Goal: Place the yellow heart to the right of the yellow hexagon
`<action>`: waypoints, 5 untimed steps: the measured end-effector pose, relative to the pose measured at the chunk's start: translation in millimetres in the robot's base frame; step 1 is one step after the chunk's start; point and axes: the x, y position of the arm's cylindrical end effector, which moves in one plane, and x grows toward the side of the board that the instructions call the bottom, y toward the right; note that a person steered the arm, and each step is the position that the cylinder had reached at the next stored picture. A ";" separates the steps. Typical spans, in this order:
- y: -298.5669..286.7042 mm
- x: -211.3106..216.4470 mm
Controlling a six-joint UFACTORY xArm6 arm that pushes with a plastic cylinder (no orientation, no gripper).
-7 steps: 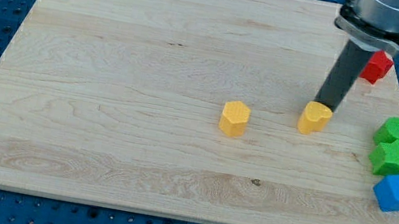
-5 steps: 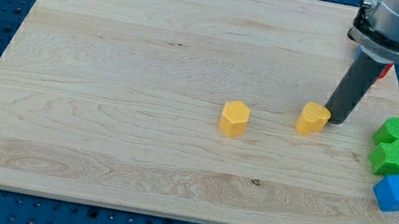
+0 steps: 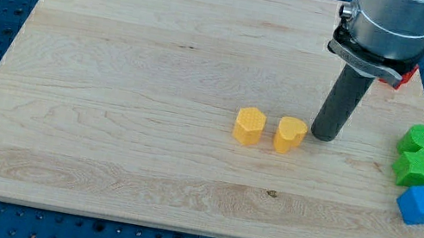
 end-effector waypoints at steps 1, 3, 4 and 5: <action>4.7 0.0; 3.1 16.7; 3.1 21.5; -16.2 21.5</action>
